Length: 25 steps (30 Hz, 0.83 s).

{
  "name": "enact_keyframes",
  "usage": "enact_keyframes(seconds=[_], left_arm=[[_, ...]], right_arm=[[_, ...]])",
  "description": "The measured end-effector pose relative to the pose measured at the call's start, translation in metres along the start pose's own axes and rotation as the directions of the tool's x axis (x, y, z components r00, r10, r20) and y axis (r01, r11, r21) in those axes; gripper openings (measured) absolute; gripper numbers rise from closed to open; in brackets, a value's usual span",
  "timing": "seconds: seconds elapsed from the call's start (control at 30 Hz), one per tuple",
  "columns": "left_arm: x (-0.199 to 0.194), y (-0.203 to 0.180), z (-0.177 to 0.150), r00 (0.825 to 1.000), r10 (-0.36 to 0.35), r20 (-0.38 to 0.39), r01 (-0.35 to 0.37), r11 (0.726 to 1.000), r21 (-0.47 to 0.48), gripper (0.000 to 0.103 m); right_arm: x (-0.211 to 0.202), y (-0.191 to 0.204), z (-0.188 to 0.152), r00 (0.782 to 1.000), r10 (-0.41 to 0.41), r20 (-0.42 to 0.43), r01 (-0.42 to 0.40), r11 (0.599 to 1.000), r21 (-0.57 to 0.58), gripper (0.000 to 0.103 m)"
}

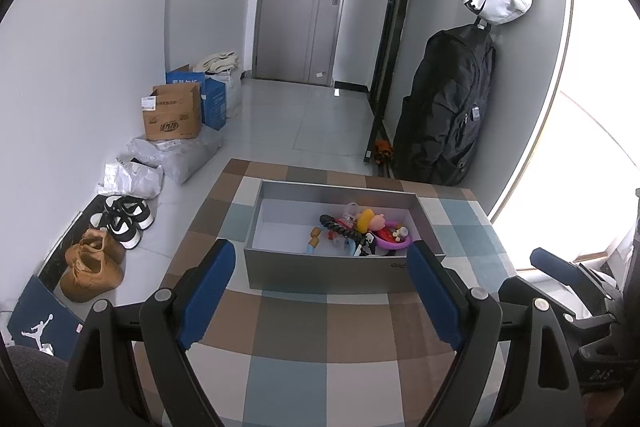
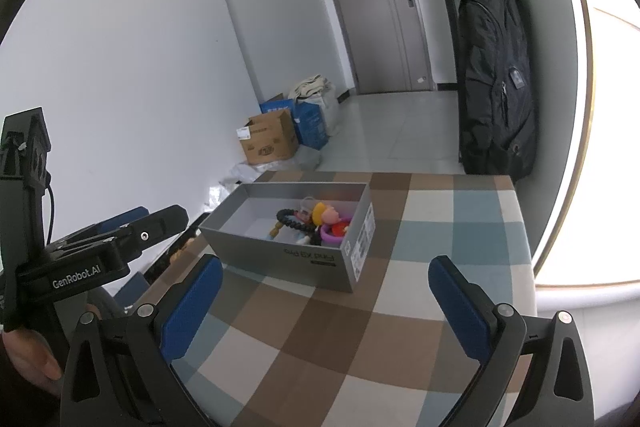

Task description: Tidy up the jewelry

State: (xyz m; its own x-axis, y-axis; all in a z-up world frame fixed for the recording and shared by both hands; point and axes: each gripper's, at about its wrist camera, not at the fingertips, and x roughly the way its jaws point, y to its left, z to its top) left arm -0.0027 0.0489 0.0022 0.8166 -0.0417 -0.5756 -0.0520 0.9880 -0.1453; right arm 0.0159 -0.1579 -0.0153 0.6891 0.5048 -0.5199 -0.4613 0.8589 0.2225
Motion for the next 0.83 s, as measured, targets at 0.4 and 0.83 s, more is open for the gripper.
enact_keyframes(seconds=[0.4,0.83], left_arm=[[0.0013,0.0006,-0.0004,1.000,-0.004,-0.010,0.004,1.000,-0.006,0.085],[0.0001,-0.0024,-0.0017,0.999,-0.042,0.005,0.042,0.999,-0.007,0.085]], right_arm=[[-0.0007,0.0005,0.0000,1.000,-0.004,0.003,0.004,1.000,0.000,0.103],[0.0007,0.0023,-0.0018,1.000,-0.004,-0.012,0.005,1.000,0.004,0.103]])
